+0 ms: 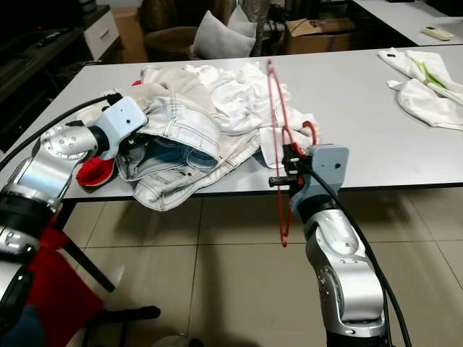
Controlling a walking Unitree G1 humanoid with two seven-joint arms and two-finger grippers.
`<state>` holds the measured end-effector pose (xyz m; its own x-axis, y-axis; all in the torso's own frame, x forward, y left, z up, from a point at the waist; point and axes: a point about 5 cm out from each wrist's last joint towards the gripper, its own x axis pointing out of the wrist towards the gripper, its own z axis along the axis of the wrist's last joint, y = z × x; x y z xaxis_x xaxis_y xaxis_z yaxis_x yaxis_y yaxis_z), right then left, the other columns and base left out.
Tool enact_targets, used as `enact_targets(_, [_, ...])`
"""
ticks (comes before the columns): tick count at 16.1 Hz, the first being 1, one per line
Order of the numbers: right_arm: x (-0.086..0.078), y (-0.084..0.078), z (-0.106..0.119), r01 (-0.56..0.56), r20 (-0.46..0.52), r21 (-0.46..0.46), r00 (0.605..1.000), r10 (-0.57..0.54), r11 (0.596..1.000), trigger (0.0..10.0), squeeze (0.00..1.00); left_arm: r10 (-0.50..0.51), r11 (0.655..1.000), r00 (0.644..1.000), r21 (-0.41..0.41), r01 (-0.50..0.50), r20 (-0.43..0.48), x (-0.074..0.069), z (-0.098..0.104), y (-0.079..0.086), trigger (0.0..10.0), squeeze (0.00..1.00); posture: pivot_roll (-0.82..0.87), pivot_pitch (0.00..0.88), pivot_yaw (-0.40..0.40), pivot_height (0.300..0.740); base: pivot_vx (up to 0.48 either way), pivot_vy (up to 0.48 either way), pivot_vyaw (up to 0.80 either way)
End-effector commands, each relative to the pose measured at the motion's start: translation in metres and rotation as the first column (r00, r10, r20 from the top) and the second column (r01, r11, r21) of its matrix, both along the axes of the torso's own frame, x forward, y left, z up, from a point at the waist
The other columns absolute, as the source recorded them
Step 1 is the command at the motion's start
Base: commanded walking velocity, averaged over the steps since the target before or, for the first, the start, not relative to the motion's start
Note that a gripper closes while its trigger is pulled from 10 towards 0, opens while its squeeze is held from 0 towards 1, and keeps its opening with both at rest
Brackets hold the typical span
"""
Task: Hang hanger
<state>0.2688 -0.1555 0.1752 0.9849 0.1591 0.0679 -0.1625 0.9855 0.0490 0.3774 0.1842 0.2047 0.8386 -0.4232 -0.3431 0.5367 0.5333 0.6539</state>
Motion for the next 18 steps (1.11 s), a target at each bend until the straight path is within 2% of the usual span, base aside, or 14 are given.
enact_targets(1, [0.002, 0.001, 0.003, -0.012, 0.004, 0.002, 1.0, 0.012, 1.0, 10.0, 0.0, 0.019, 0.999, 1.0, 0.05, -0.02, 0.009, -0.002, 0.002, 0.007, 10.0, 0.0, 0.02, 0.0, 0.091, 0.74, 0.0, 0.0, 0.0])
enact_targets(3, [0.003, 0.0, 0.004, -0.013, 0.005, -0.001, 1.0, 0.013, 1.0, 10.0, 0.0, 0.038, 0.991, 0.998, 0.126, -0.044, 0.044, -0.007, 0.011, 0.013, 10.0, 0.0, 0.02, 0.0, 0.09, 0.74, 0.0, 0.0, 0.0])
enact_targets(5, [0.003, 0.0, 0.004, -0.015, 0.007, -0.003, 1.0, 0.015, 1.0, 10.0, 0.0, 0.08, 0.974, 0.99, 0.201, -0.102, 0.117, -0.006, 0.022, 0.022, 10.0, 0.0, 0.02, 0.0, 0.088, 0.74, 0.0, 0.0, 0.0])
enact_targets(8, [0.003, 0.0, 0.004, -0.016, 0.01, -0.004, 1.0, 0.016, 1.0, 10.0, 0.0, 0.043, 0.968, 0.987, 0.239, -0.08, 0.158, -0.013, 0.029, 0.018, 10.0, 0.0, 0.02, 0.0, 0.085, 0.74, 0.0, 0.0, 0.0])
enact_targets(10, [0.003, 0.0, 0.004, -0.019, 0.011, -0.006, 1.0, 0.019, 1.0, 10.0, 0.0, 0.071, 0.989, 0.985, 0.117, -0.09, 0.157, -0.016, 0.027, 0.013, 10.0, 0.0, 0.03, 0.0, 0.08, 0.74, 0.0, 0.0, 0.0])
enact_targets(13, [0.005, 0.002, 0.005, -0.028, 0.012, -0.007, 1.0, 0.028, 1.0, 10.0, 0.0, 0.069, 0.997, 0.995, 0.023, -0.071, 0.072, -0.02, 0.002, 0.002, 10.0, 0.0, 0.03, 0.0, 0.072, 0.74, 0.0, 0.0, 0.0])
enact_targets(14, [0.005, 0.003, 0.005, -0.033, 0.014, -0.009, 0.999, 0.033, 0.999, 10.0, 0.0, 0.09, 0.996, 0.994, 0.013, -0.091, 0.058, -0.02, -0.01, 0.001, 10.0, 0.0, 0.03, 0.0, 0.072, 0.74, 0.0, 0.0, 0.0])
enact_targets(15, [0.006, 0.002, 0.006, -0.033, 0.015, -0.01, 0.999, 0.033, 0.999, 10.0, 0.0, 0.121, 0.992, 0.989, 0.023, -0.123, 0.081, -0.019, -0.01, 0.003, 9.4, 0.0, 0.02, 0.0, 0.068, 0.74, 0.0, 0.0, 0.0])
enact_targets(16, [0.006, 0.002, 0.006, -0.033, 0.016, -0.011, 0.999, 0.033, 0.999, 10.0, 0.0, 0.147, 0.989, 0.985, 0.002, -0.147, 0.094, -0.018, -0.008, 0.005, 6.3, 0.0, 0.02, 0.0, 0.068, 0.74, 0.0, 0.0, 0.0])
enact_targets(17, [0.006, 0.001, 0.006, -0.032, 0.016, -0.012, 0.999, 0.032, 0.999, 10.0, 0.0, 0.173, 0.985, 0.978, -0.026, -0.171, 0.115, -0.017, -0.003, 0.007, 0.0, 0.0, 0.02, 0.0, 0.068, 0.74, 0.0, 0.0, 0.0])
enact_targets(18, [0.006, 0.001, 0.006, -0.032, 0.016, -0.012, 0.999, 0.032, 0.999, 10.0, 0.0, 0.185, 0.983, 0.975, -0.036, -0.182, 0.121, -0.016, -0.002, 0.008, 0.0, 0.0, 0.02, 0.0, 0.067, 0.74, 0.0, 0.0, 0.0])
